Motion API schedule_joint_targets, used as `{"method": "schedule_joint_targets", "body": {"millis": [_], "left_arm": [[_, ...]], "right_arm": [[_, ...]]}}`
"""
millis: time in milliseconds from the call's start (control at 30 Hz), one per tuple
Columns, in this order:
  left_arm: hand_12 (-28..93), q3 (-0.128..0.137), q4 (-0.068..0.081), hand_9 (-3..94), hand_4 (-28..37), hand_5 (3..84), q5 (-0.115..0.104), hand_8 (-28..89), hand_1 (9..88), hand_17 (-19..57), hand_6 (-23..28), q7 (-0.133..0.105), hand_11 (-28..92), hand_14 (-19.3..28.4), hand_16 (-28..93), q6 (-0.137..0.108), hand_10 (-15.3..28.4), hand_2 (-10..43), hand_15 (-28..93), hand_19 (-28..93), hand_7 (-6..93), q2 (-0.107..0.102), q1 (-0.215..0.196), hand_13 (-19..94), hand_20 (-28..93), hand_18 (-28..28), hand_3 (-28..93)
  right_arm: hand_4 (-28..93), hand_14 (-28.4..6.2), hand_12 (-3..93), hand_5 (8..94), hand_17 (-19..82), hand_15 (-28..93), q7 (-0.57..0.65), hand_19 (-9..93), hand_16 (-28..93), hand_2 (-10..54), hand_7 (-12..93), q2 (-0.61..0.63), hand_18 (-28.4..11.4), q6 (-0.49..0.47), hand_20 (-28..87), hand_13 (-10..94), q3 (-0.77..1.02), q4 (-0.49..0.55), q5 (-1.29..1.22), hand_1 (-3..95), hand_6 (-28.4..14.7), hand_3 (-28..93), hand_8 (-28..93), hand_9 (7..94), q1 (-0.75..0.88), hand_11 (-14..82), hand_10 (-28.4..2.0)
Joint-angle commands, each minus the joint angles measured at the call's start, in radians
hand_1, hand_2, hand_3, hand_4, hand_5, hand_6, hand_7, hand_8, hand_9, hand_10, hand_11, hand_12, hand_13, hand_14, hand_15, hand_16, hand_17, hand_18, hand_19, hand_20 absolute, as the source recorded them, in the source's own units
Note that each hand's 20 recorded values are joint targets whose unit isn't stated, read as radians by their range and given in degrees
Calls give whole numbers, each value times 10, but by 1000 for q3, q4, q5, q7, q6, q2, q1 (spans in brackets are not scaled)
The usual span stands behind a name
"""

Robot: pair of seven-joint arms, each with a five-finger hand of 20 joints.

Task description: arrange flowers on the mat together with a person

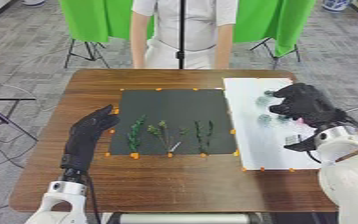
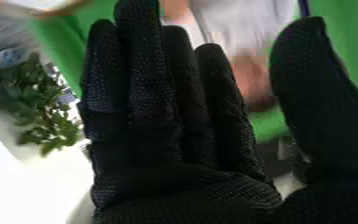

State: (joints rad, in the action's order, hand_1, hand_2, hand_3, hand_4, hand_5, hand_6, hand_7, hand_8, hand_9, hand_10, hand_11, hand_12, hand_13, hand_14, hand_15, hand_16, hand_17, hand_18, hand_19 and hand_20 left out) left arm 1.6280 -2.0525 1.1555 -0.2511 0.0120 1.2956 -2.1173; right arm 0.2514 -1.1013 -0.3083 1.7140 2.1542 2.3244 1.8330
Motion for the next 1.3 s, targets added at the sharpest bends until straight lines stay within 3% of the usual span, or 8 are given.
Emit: {"method": "schedule_joint_targets", "body": {"millis": [33,167,300,567,900,1067,1167,1300], "left_arm": [[157,1,-4,449,-191,466,2,-55,240,53,37,6,194,173,48,-14,136,-26,162,90,113,5,-17,366,178,126,652],[156,1,-4,449,-191,466,-2,-55,241,53,37,1,193,174,48,-22,136,-26,161,90,113,2,-15,366,178,126,650],[157,2,-3,449,-190,466,1,-55,240,53,36,7,194,174,48,-13,136,-26,160,90,113,3,-14,365,178,126,651],[156,4,-4,448,-190,465,2,-55,241,53,37,5,192,174,48,-8,136,-25,161,90,113,2,-15,366,178,126,649],[157,2,-2,449,-190,465,1,-55,242,53,36,5,193,173,48,-9,134,-25,160,89,114,7,-12,366,178,125,648],[157,10,1,449,-190,465,10,-55,242,53,37,8,193,173,49,-1,135,-26,160,88,113,20,-10,366,178,125,649],[156,16,2,449,-191,465,7,-55,243,53,37,8,192,174,48,-12,135,-24,160,88,113,16,-11,366,178,125,646],[157,31,10,448,-190,466,4,-55,244,53,37,5,193,173,48,-31,135,-25,159,89,113,6,-7,365,178,125,646]], "right_arm": [[-207,-93,149,590,535,303,101,662,218,-95,113,67,-135,-172,380,802,-99,-93,83,425,-28,653,-92,722,-139,127,-161],[-210,-84,136,589,583,283,130,660,216,-95,110,76,-116,-175,356,838,-173,-163,90,436,-24,649,-91,735,-218,118,-155],[-215,-74,123,579,618,272,127,666,217,-95,112,76,-97,-184,346,874,-202,-207,97,440,-21,653,-93,755,-243,112,-150],[-221,-65,120,573,638,267,126,681,225,-95,115,76,-89,-226,338,894,-253,-282,148,441,-15,657,-95,770,-282,112,-149],[-223,-60,119,569,654,270,134,709,232,-95,118,59,-82,-198,325,910,-279,-354,177,436,-9,661,-96,774,-296,112,-147],[-237,-50,120,590,672,274,125,724,231,-95,130,54,-73,-80,308,929,-291,-361,212,458,2,659,-103,800,-221,121,-140],[-253,-40,126,640,694,318,111,741,222,-95,146,50,-64,-17,298,937,-312,-379,224,492,15,658,-111,835,-190,135,-121],[-239,-31,206,695,707,377,85,766,191,-95,165,42,-64,41,294,937,-327,-399,248,584,26,548,-89,887,-161,77,-100]]}}
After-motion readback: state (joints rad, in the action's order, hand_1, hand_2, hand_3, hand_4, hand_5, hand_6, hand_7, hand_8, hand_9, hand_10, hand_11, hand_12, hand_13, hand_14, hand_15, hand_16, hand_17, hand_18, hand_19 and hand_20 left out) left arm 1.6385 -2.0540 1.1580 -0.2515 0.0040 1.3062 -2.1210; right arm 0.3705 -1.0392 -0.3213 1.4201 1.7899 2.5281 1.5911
